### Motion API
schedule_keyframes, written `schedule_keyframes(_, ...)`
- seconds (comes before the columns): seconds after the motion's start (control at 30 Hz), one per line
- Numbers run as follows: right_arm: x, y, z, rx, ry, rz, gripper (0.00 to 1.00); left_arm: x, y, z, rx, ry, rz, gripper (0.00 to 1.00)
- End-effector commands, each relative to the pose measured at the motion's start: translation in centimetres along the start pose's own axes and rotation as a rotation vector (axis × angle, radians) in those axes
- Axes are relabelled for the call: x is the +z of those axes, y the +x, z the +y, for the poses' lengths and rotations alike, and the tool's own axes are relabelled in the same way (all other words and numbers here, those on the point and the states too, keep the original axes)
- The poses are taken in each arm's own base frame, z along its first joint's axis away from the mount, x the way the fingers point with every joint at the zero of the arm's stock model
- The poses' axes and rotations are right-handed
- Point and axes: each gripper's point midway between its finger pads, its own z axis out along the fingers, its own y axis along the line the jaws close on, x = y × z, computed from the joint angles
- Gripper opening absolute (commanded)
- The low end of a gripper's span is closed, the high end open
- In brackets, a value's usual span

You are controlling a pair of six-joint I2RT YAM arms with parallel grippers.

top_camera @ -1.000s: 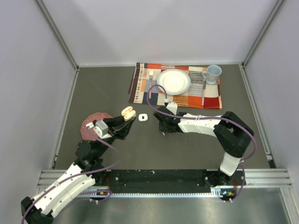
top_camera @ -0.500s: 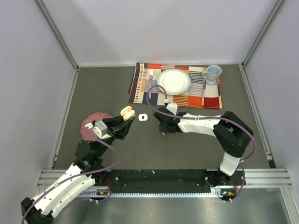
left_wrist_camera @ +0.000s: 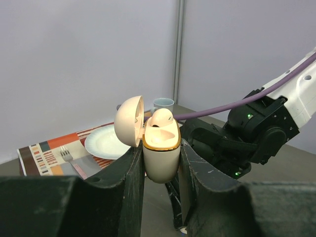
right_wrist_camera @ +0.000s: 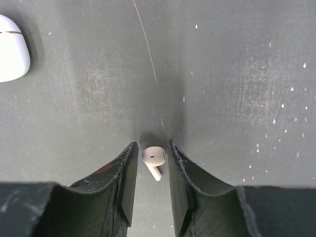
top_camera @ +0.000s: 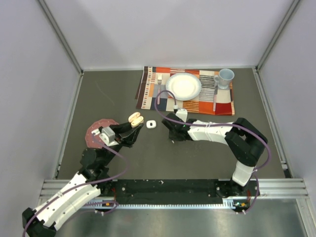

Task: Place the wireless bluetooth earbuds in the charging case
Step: Pick up the left earbud from the center of the board.

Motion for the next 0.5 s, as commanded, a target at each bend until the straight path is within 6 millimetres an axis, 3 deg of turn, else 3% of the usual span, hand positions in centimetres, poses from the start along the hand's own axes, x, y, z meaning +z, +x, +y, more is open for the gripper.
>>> schedule_keyframes(0.0,-0.46,-0.87,0.92,-0.008,-0.001,-0.034,0.27,0.46,-1.41,0.04,0.004,-0.002,-0.051,0.0)
schedule_keyframes(0.47,-0.35,-0.69,0.8,-0.024,0.01,-0.029,0.25,0.63,-1.36,0.1,0.001,-0.005,-0.049,0.0)
